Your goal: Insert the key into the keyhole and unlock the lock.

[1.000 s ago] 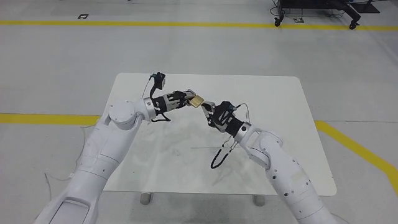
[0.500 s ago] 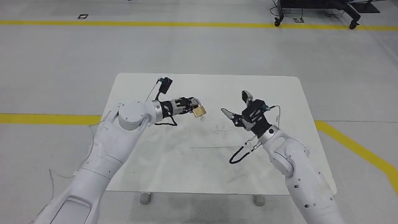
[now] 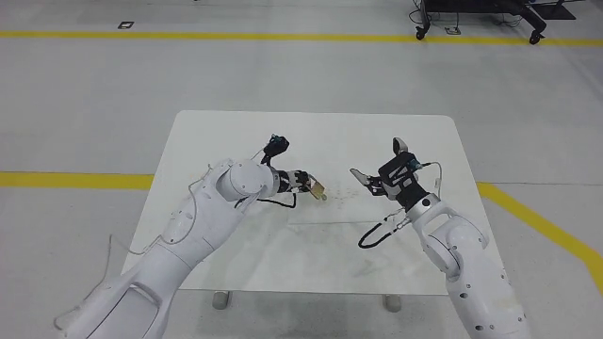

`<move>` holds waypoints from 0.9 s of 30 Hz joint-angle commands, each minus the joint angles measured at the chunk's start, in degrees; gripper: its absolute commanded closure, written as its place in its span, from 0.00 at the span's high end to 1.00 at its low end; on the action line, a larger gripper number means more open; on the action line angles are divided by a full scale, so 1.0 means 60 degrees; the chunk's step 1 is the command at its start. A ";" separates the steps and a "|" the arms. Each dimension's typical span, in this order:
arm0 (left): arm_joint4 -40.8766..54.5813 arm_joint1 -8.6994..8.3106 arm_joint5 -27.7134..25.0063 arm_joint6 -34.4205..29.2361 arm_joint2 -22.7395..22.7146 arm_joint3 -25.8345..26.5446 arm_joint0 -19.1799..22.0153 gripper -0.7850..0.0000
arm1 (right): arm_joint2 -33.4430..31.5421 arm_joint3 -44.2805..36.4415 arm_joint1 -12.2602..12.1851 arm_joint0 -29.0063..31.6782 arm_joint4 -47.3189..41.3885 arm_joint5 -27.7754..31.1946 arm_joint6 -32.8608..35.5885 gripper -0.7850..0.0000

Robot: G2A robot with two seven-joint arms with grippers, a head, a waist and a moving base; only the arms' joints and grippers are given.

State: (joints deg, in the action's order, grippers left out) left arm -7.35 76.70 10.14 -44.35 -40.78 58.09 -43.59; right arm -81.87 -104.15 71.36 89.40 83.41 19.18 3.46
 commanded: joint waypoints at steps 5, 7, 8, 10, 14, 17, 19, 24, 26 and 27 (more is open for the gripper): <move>0.0032 0.0206 0.0039 -0.0088 0.0198 -0.0473 0.0262 1.00 | 0.0000 -0.0001 0.0000 0.0000 0.0001 0.0000 0.0000 1.00; 0.0241 0.0246 -0.0022 -0.0242 0.0149 -0.0604 0.0305 1.00 | 0.0000 -0.0001 0.0000 0.0000 0.0001 0.0000 0.0000 1.00; 0.0333 0.0259 -0.0068 -0.0315 0.0110 -0.0666 0.0337 1.00 | 0.0000 -0.0001 0.0000 0.0000 0.0001 0.0000 0.0000 1.00; 0.0368 0.0270 -0.0138 -0.0373 0.0051 -0.0775 0.0399 1.00 | 0.0000 -0.0001 0.0000 0.0000 0.0001 0.0000 0.0000 1.00; -0.0029 0.0246 -0.0485 -0.0041 -0.0006 -0.0750 0.0411 1.00 | 0.0000 -0.0001 0.0000 0.0000 0.0001 0.0000 0.0000 1.00; -0.0102 0.0175 -0.1000 0.0204 -0.0229 -0.0543 0.0311 1.00 | 0.0010 0.0032 -0.0001 0.0000 -0.0017 0.0001 -0.0011 1.00; -0.0193 0.0093 -0.1401 0.0345 -0.0431 -0.0342 0.0211 1.00 | -0.0072 0.0189 -0.0015 -0.0057 -0.0260 0.0182 -0.0085 1.00; -0.0996 -0.0297 -0.3004 0.1255 -0.1290 0.0652 -0.0238 1.00 | -0.0811 0.0351 -0.0091 0.0064 -0.0998 0.0446 -0.0484 1.00; -0.1551 -0.0534 -0.3681 0.1832 -0.1836 0.1332 -0.0649 1.00 | -0.1216 0.0300 -0.0125 0.0240 -0.1348 0.0499 -0.0737 1.00; -0.1983 -0.0668 -0.3880 0.2194 -0.2159 0.1702 -0.0888 1.00 | -0.1424 0.0264 -0.0139 0.0359 -0.1542 0.0489 -0.0886 1.00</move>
State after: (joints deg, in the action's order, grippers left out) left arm -16.32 73.59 -11.33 -33.80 -51.46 65.61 -47.22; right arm -89.02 -102.36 70.61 90.88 75.45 22.21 -0.95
